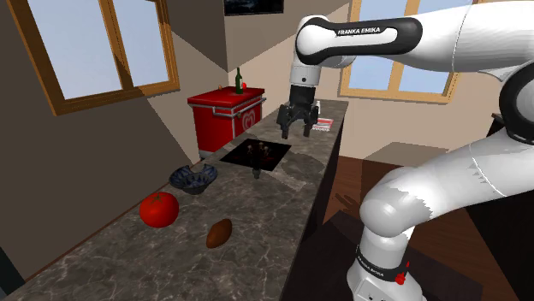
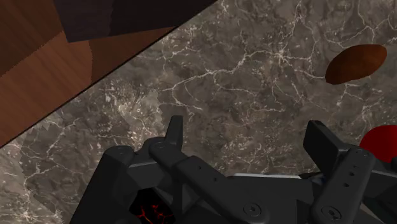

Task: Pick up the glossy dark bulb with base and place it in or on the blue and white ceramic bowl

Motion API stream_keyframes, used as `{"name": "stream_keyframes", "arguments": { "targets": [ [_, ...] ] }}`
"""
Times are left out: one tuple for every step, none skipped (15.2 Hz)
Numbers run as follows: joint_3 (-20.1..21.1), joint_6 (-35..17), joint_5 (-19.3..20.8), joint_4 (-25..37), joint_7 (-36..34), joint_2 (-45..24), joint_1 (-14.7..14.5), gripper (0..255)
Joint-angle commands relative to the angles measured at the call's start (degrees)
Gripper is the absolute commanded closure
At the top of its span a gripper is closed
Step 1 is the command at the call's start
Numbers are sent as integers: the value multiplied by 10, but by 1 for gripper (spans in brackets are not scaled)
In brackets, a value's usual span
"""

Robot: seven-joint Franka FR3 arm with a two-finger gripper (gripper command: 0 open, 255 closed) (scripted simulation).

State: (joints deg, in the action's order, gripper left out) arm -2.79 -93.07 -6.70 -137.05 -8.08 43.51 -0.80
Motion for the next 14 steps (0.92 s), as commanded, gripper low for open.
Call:
{"name": "stream_keyframes", "arguments": {
  "targets": [
    [0,0,0,0,0,0,0,0],
    [-1,-17,-1,1,0,-20,1,0],
    [-3,-33,-2,4,1,-40,1,0],
    [-4,-48,-4,7,2,-60,1,0],
    [-5,-64,-5,11,2,-81,2,0],
    [-7,-78,-7,15,3,-102,2,0],
    [-8,-93,-9,21,4,-123,2,0],
    [-10,-106,-11,27,5,-145,2,0],
    [-12,-120,-13,34,6,-167,2,0],
    [-13,-132,-16,41,7,-189,3,0],
    [-15,-144,-18,50,8,-211,3,0],
    [-17,-155,-21,59,9,-233,3,0],
    [-19,-166,-24,69,10,-256,3,0],
    [-20,-176,-27,79,12,-278,3,0]
  ]
}}
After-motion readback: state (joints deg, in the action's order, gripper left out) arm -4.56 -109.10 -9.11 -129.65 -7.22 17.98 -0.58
